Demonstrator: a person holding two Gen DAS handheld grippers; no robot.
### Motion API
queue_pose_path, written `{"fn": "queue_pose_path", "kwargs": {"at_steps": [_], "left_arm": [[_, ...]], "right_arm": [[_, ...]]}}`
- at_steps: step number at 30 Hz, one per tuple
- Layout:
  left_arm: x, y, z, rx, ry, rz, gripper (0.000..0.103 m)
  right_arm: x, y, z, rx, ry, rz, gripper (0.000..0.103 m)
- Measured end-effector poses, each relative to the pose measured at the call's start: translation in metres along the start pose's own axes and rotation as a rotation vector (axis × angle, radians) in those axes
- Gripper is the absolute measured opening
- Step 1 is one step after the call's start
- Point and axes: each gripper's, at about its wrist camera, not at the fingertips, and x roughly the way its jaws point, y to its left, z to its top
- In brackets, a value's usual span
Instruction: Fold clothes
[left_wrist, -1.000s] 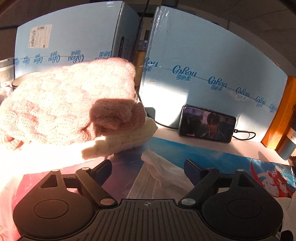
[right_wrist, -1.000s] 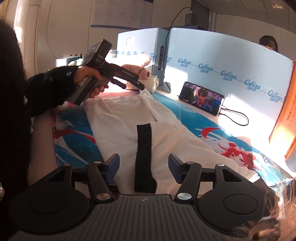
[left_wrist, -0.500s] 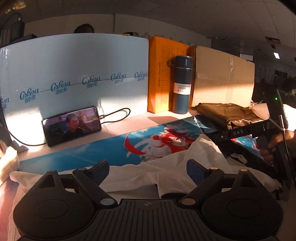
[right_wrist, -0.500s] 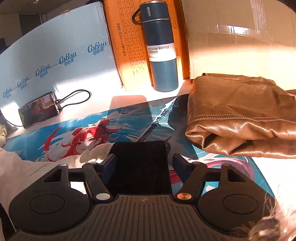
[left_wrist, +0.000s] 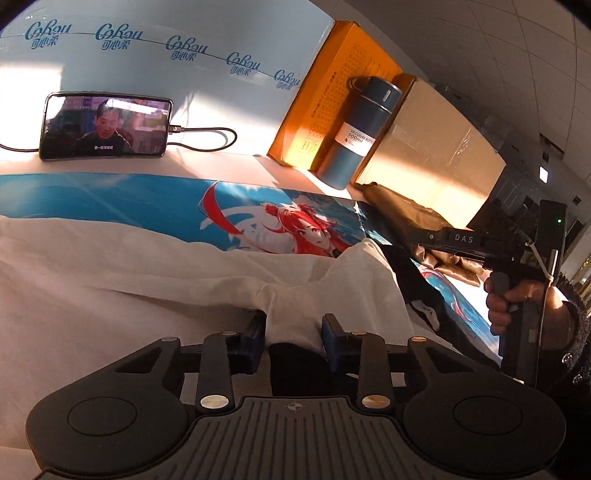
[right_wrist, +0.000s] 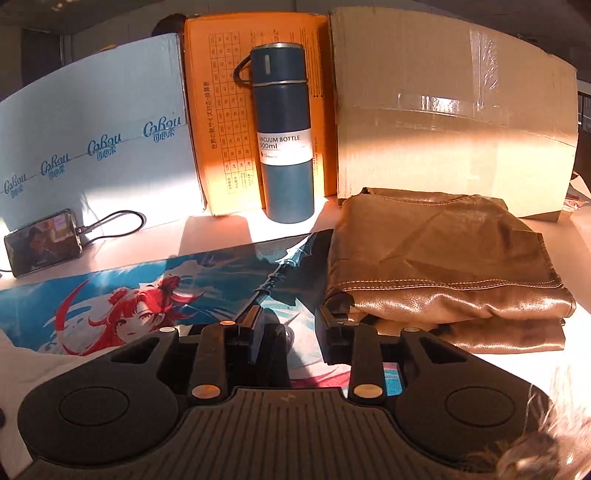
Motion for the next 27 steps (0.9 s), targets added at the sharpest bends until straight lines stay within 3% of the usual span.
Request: {"fn": "queue_pose_path", "kwargs": {"at_steps": [3, 6, 8, 9, 10, 14, 20, 21, 22, 24, 26, 27], "left_arm": [[0.001, -0.001, 0.000, 0.001, -0.001, -0.005, 0.031], [0.000, -0.001, 0.000, -0.003, -0.005, -0.008, 0.031], [-0.001, -0.001, 0.000, -0.004, -0.008, -0.018, 0.030], [-0.001, -0.001, 0.000, -0.005, -0.011, -0.024, 0.031], [0.000, -0.001, 0.001, -0.008, -0.013, -0.031, 0.031], [0.011, -0.004, 0.007, -0.016, -0.015, -0.054, 0.030], [0.016, -0.026, 0.003, 0.179, -0.036, 0.067, 0.033], [0.015, -0.030, 0.001, 0.211, -0.044, 0.090, 0.035], [0.013, -0.033, 0.000, 0.229, -0.047, 0.109, 0.039], [0.005, -0.037, -0.001, 0.263, -0.063, 0.130, 0.062], [-0.002, -0.035, 0.000, 0.257, -0.084, 0.153, 0.075], [-0.006, -0.033, 0.000, 0.253, -0.095, 0.165, 0.075]], "right_arm": [[0.000, 0.012, 0.007, 0.043, 0.060, 0.177, 0.035], [0.024, 0.032, 0.003, 0.032, 0.188, 0.239, 0.037], [0.033, 0.037, -0.001, 0.009, 0.208, 0.268, 0.021], [0.033, 0.037, -0.001, 0.004, 0.199, 0.284, 0.008], [0.033, 0.037, -0.002, -0.001, 0.190, 0.300, 0.007], [0.039, 0.031, 0.008, -0.014, 0.122, 0.260, 0.006], [0.056, 0.029, 0.007, -0.062, 0.121, 0.208, 0.006], [0.053, 0.027, 0.008, -0.055, 0.112, 0.202, 0.008], [0.049, 0.027, 0.008, -0.053, 0.098, 0.183, 0.023], [0.035, 0.029, 0.009, -0.070, 0.055, 0.129, 0.046], [0.016, 0.032, 0.008, -0.112, -0.002, 0.117, 0.051], [0.007, 0.033, 0.007, -0.127, -0.026, 0.127, 0.058]]}}
